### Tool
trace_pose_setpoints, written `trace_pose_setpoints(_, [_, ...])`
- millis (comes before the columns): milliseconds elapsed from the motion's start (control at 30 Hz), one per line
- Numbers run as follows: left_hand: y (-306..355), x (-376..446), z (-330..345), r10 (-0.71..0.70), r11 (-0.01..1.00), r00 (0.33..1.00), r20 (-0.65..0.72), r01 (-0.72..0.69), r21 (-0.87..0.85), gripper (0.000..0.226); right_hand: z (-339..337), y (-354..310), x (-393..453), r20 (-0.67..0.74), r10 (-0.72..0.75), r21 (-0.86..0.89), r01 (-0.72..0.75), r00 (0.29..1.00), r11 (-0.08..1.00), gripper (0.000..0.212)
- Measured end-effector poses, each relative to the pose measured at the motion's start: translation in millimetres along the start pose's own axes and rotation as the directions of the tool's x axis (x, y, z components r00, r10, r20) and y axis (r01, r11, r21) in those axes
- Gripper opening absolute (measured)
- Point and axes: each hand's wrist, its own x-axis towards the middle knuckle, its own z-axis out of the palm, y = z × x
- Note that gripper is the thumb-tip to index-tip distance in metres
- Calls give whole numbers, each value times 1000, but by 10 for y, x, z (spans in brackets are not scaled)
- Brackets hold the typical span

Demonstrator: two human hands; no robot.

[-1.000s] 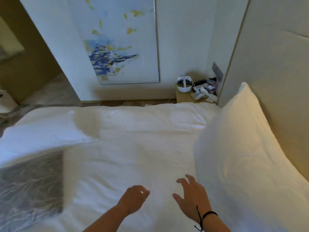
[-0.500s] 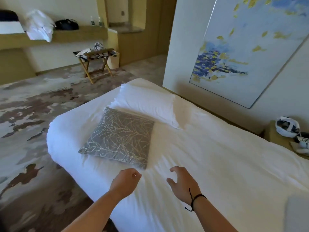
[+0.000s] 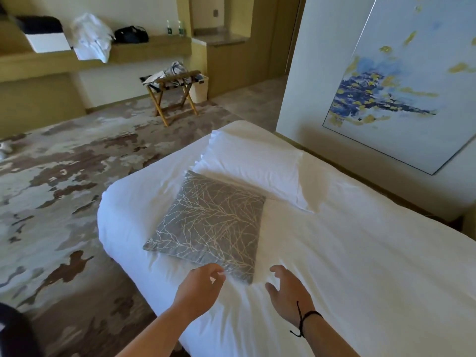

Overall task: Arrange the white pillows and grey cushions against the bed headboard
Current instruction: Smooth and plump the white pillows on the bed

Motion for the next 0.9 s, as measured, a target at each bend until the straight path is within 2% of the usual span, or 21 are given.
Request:
trace_pose_setpoints(200, [-16, 651, -241, -29, 989, 999, -38, 34, 145, 29, 30, 43, 674, -3, 36, 129, -36, 999, 991, 45])
trace_pose_setpoints(467, [6, 1409, -454, -39, 992, 998, -57, 46, 121, 40, -135, -190, 1401, -49, -2, 162, 10, 999, 987, 43])
trace_pose_setpoints(633, [-245, 2070, -692, -63, 995, 998, 2, 63, 74, 49, 12, -588, 2043, -28, 8, 184, -2, 1000, 983, 43])
trace_pose_setpoints(767, [-483, 2960, -1075, -70, 997, 997, -30, 71, 15, 43, 228, -1079, 2656, -18, 9, 146, -6, 1000, 989, 45])
trace_pose_setpoints(900, [-811, 4010, -1517, -112, 994, 994, -8, 112, 6, 46, 373, -1626, 3356, -19, 71, 113, -68, 997, 991, 47])
